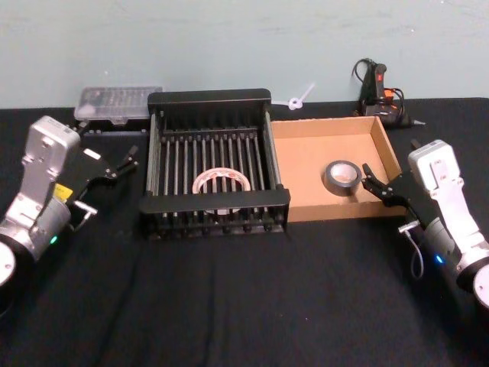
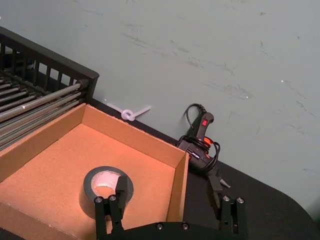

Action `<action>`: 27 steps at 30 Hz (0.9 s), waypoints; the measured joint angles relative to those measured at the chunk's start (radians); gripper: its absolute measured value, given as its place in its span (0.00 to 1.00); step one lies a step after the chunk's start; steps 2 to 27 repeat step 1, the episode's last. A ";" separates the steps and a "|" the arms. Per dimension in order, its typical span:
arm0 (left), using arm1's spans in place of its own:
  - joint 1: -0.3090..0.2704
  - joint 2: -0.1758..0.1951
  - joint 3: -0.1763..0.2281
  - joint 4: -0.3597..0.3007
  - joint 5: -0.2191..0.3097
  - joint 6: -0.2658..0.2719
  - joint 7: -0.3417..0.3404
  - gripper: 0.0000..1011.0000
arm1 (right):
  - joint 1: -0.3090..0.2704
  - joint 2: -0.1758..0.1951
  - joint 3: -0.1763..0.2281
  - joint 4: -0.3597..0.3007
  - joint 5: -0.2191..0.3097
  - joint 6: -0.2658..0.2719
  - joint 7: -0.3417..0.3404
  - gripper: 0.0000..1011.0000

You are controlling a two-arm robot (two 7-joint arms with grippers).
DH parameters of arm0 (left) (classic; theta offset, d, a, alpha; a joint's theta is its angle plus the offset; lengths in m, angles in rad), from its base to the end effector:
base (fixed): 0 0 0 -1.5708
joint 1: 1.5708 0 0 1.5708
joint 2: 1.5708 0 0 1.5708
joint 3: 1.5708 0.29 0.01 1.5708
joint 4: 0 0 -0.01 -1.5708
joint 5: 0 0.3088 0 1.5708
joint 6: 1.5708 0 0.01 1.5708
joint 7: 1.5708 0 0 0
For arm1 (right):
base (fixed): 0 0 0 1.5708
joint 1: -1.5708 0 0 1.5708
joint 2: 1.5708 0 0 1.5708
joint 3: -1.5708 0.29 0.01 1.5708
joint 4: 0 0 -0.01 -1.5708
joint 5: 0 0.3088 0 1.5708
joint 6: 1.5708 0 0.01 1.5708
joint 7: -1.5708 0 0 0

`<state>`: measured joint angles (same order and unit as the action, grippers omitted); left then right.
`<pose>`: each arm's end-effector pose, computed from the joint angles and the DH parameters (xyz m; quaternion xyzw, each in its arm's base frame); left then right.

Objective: Pick up the white tape and place it into the black box , Pick up the silver tape and place it into the brown box.

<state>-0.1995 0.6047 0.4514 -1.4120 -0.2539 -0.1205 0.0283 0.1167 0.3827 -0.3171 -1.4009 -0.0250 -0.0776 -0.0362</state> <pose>0.3581 0.0827 -0.3023 0.1415 -0.1325 0.5799 0.7913 0.3469 -0.0385 -0.3269 -0.1613 -0.1431 -0.6018 0.7690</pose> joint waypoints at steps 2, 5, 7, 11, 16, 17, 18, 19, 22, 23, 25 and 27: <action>0.000 0.000 0.000 0.000 0.000 0.000 0.000 0.99 | 0.000 0.000 0.000 0.000 0.000 0.000 0.000 0.99; 0.000 0.000 0.000 0.000 0.000 0.000 0.000 0.99 | 0.000 0.000 0.000 0.000 0.000 0.000 0.000 0.99; 0.000 0.000 0.000 0.000 0.000 0.000 0.000 0.99 | 0.000 0.000 0.000 0.000 0.000 0.000 0.000 0.99; 0.000 0.000 0.000 0.000 0.000 0.000 0.000 0.99 | 0.000 0.000 0.000 0.000 0.000 0.000 0.000 0.99; 0.000 0.000 0.000 0.000 0.000 0.000 0.000 0.99 | 0.000 0.000 0.000 0.000 0.000 0.000 0.000 0.99; 0.000 0.000 0.000 0.000 0.000 0.000 0.000 0.99 | 0.000 0.000 0.000 0.000 0.000 0.000 0.000 0.99; 0.000 0.000 0.000 0.000 0.000 0.000 0.000 0.99 | 0.000 0.000 0.000 0.000 0.000 0.000 0.000 0.99; 0.000 0.000 0.000 0.000 0.000 0.000 0.000 0.99 | 0.000 0.000 0.000 0.000 0.000 0.000 0.000 0.99; 0.000 0.000 0.000 0.000 0.000 0.000 0.000 0.99 | 0.000 0.000 0.000 0.000 0.000 0.000 0.000 0.99; 0.000 0.000 0.000 0.000 0.000 0.000 0.000 0.99 | 0.000 0.000 0.000 0.000 0.000 0.000 0.000 0.99; 0.000 0.000 0.000 0.000 0.000 0.000 0.000 0.99 | 0.000 0.000 0.000 0.000 0.000 0.000 0.000 0.99; 0.000 0.000 0.000 0.000 0.000 0.000 0.000 0.99 | 0.000 0.000 0.000 0.000 0.000 0.000 0.000 0.99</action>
